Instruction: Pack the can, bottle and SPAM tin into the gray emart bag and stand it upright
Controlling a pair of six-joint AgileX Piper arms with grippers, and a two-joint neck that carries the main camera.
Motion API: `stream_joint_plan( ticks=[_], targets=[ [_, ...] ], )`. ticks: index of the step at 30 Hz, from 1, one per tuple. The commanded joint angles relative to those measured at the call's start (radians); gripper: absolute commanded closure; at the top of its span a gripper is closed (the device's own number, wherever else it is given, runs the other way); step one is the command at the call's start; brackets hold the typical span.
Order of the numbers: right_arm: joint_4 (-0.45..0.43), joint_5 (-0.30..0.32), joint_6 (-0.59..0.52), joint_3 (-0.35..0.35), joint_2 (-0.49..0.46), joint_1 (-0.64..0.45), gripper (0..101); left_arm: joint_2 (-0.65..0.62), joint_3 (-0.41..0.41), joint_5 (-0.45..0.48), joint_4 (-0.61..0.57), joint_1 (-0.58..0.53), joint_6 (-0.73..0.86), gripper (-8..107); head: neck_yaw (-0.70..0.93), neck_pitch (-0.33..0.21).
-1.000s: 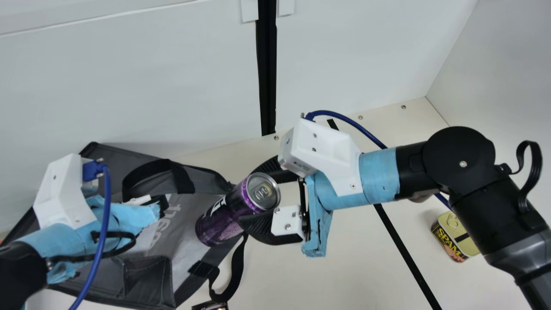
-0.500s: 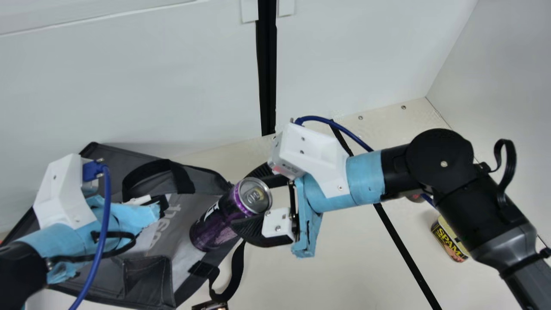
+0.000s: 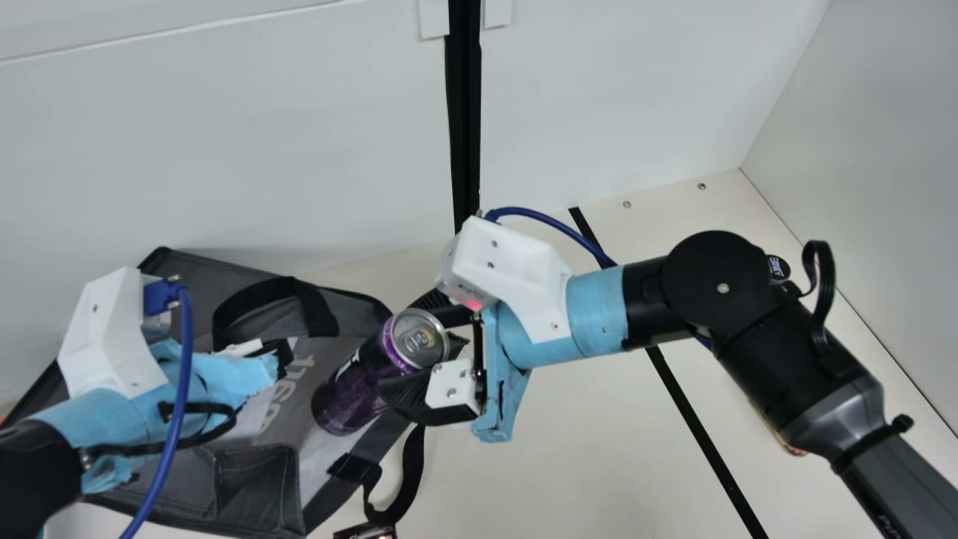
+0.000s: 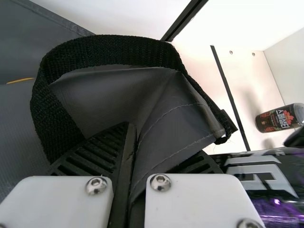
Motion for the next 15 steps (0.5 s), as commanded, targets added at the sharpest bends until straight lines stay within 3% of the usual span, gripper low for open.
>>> stream_joint_plan(
  ticks=[1, 15],
  targets=[
    [-0.003, -0.014, 0.000, 0.003, 0.005, 0.008, 101, 0.000, 0.000, 0.000, 0.000, 0.000, 0.000, 107, -0.001, -0.023],
    [-0.013, -0.134, -0.008, 0.044, 0.047, 0.108, 101, 0.000, 0.000, 0.000, 0.000, 0.000, 0.000, 107, -0.001, -0.023]
  ],
)
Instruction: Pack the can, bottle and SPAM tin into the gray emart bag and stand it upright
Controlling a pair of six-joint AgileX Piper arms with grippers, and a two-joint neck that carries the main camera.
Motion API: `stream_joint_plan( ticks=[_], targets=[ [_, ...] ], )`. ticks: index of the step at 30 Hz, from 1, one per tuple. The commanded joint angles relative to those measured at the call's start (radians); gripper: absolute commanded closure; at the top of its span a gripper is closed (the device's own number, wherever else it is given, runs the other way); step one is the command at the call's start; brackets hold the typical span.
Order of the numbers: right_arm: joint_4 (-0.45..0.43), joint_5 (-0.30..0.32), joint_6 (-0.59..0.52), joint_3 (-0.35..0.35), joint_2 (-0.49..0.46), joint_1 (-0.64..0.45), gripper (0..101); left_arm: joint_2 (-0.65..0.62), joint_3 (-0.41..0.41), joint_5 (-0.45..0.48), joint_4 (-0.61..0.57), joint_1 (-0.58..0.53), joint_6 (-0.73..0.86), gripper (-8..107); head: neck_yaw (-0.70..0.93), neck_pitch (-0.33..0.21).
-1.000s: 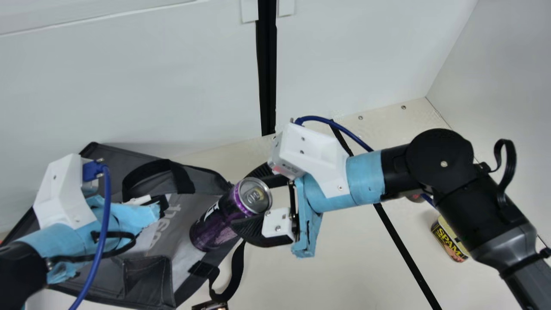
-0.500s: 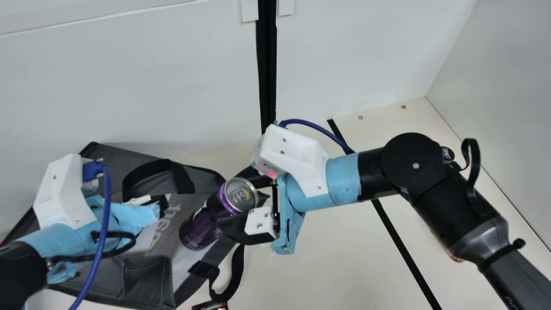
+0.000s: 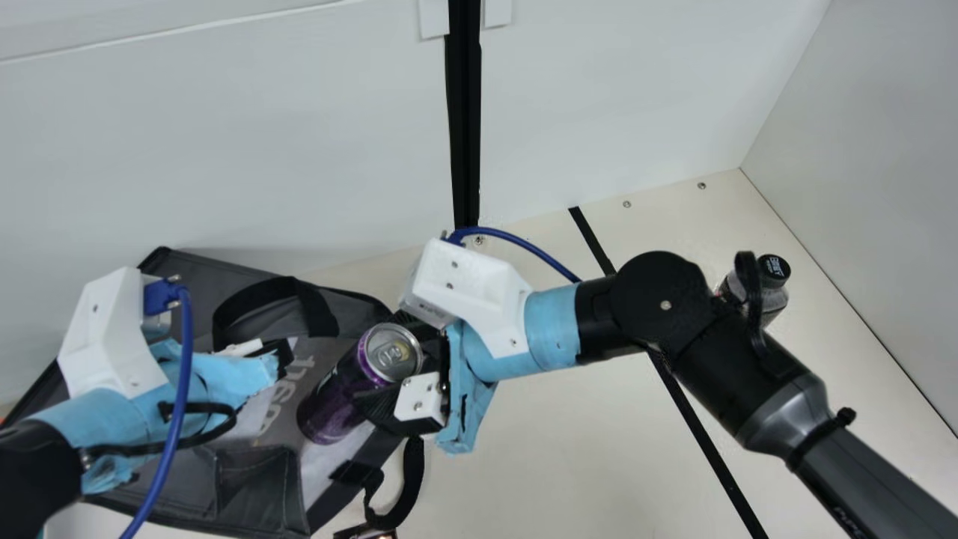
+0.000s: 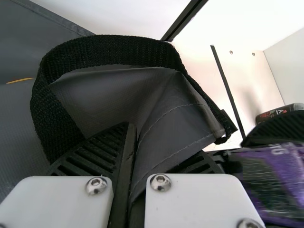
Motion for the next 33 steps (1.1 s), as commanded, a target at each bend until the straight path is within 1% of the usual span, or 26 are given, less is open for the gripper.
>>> stream_joint_plan(
  ticks=[1, 9, 16, 25, 33],
  targets=[
    [0.000, -0.016, -0.002, 0.005, 0.007, 0.014, 101, 0.000, 0.000, 0.000, 0.000, 0.000, 0.000, 107, -0.002, -0.023],
    [0.002, -0.073, -0.009, 0.026, 0.046, 0.061, 101, 0.000, 0.000, 0.000, 0.000, 0.000, 0.000, 107, -0.002, -0.023],
    [0.005, -0.111, -0.015, 0.029, 0.088, 0.087, 101, 0.000, 0.000, 0.000, 0.000, 0.000, 0.000, 107, -0.002, -0.023],
    [0.004, -0.151, -0.007, 0.014, 0.145, 0.123, 101, 0.000, 0.000, 0.000, 0.000, 0.000, 0.000, 107, -0.002, -0.023],
    [-0.005, -0.173, 0.012, -0.020, 0.194, 0.149, 101, 0.000, 0.000, 0.000, 0.000, 0.000, 0.000, 107, -0.002, -0.023]
  ],
)
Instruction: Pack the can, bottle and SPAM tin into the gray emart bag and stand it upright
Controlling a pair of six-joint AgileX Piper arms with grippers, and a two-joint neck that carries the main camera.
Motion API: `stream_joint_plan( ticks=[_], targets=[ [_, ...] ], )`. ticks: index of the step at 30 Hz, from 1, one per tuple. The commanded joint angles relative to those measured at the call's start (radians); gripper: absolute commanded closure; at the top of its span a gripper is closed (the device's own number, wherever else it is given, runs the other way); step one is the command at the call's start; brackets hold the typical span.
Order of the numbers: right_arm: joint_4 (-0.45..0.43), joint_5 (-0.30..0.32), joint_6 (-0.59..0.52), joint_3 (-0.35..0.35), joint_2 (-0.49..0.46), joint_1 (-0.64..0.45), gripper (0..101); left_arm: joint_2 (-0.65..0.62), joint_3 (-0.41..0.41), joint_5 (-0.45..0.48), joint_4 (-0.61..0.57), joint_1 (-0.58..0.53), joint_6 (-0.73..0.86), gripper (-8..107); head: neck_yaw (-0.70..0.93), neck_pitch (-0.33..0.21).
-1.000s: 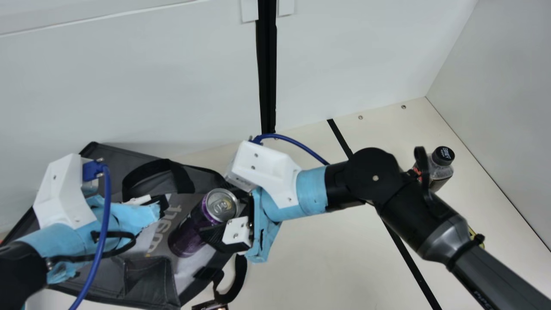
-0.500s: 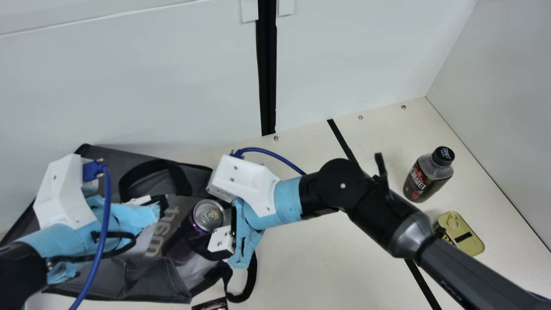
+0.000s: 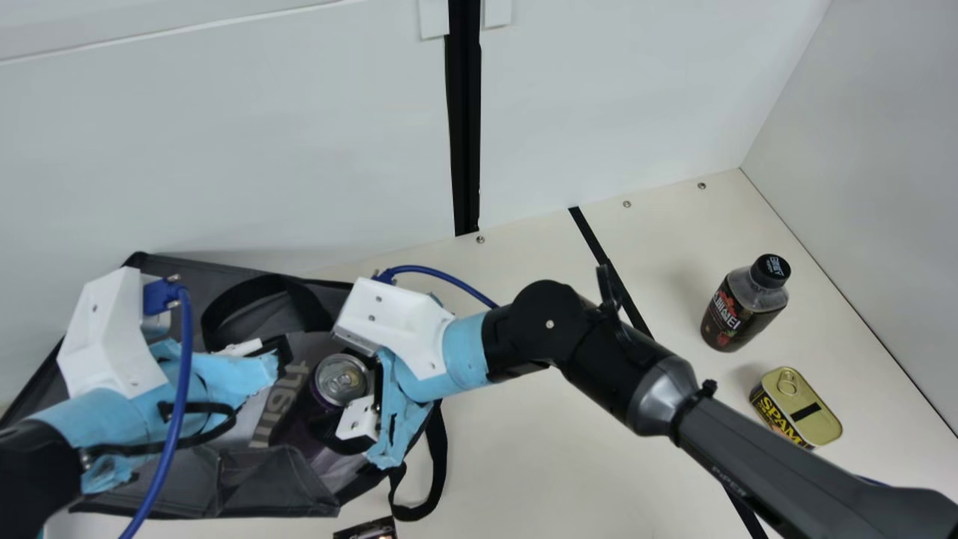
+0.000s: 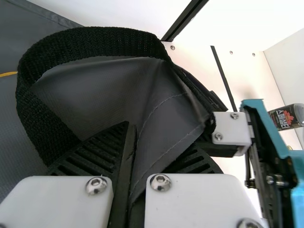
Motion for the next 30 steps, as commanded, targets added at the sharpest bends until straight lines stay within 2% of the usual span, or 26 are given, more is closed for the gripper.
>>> stream_joint_plan(
  ticks=[1, 13, 24, 30],
  targets=[
    [-0.007, -0.006, 0.006, -0.011, 0.011, 0.003, 101, 0.000, 0.000, 0.000, 0.000, 0.000, 0.000, 107, -0.001, -0.023],
    [-0.041, -0.027, 0.053, -0.073, 0.079, 0.028, 101, 0.000, 0.000, 0.000, 0.000, 0.000, 0.000, 107, -0.001, -0.023],
    [-0.063, -0.037, 0.083, -0.093, 0.101, 0.039, 101, 0.000, 0.000, 0.000, 0.000, 0.000, 0.000, 107, -0.001, -0.023],
    [-0.070, -0.037, 0.092, -0.098, 0.102, 0.040, 81, 0.000, 0.000, 0.000, 0.000, 0.000, 0.000, 107, -0.001, -0.023]
  ],
)
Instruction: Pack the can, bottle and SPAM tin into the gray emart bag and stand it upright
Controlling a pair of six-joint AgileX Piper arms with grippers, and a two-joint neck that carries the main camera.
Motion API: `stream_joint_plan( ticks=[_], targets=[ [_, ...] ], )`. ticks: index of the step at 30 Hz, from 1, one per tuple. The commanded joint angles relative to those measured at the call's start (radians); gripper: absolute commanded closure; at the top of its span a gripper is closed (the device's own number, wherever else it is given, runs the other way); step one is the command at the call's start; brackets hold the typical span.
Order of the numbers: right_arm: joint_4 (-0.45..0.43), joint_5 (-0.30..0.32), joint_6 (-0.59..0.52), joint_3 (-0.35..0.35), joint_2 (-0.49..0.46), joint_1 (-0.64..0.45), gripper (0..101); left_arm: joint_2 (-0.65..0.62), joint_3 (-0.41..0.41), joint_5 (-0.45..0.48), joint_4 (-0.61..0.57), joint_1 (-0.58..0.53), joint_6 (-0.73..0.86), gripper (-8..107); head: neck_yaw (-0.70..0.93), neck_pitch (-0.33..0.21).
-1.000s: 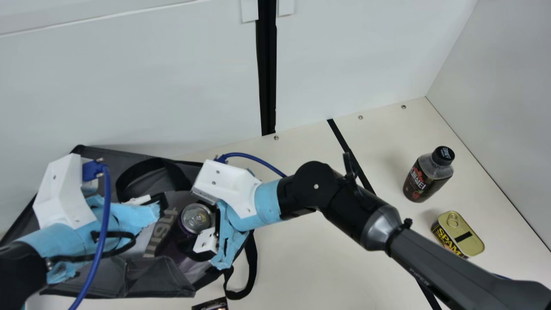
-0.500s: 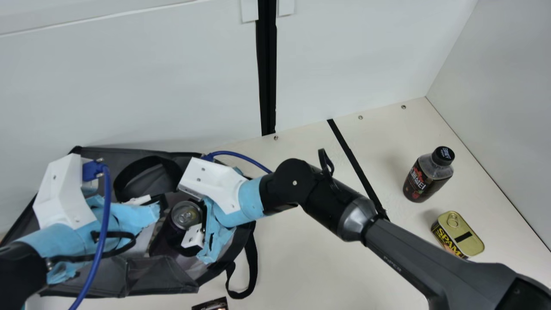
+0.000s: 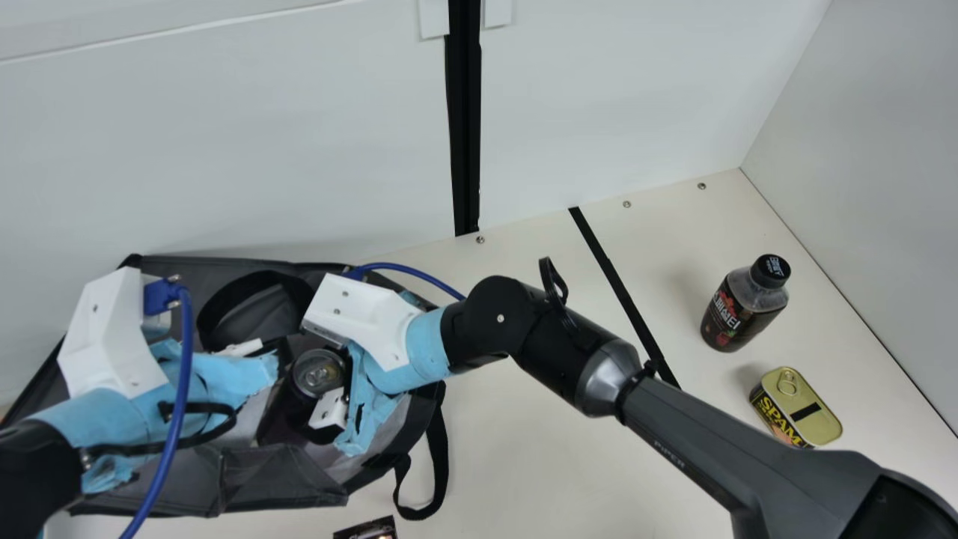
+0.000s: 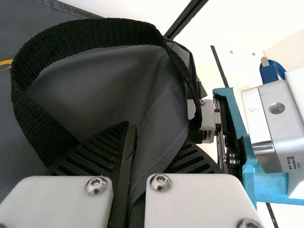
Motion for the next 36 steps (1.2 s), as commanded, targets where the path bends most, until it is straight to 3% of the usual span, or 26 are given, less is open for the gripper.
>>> stream_joint_plan(
  ticks=[1, 22, 36],
  targets=[
    [-0.001, -0.001, 0.001, 0.000, 0.000, 0.000, 78, 0.000, 0.000, 0.000, 0.000, 0.000, 0.000, 107, -0.002, -0.023],
    [-0.006, 0.009, -0.006, 0.029, -0.030, -0.024, 8, 0.000, 0.000, 0.000, 0.000, 0.000, 0.000, 107, -0.002, -0.023],
    [-0.011, 0.067, -0.016, 0.030, -0.063, -0.063, 6, 0.000, 0.000, 0.002, 0.000, 0.000, 0.000, 107, -0.002, -0.023]
  ],
)
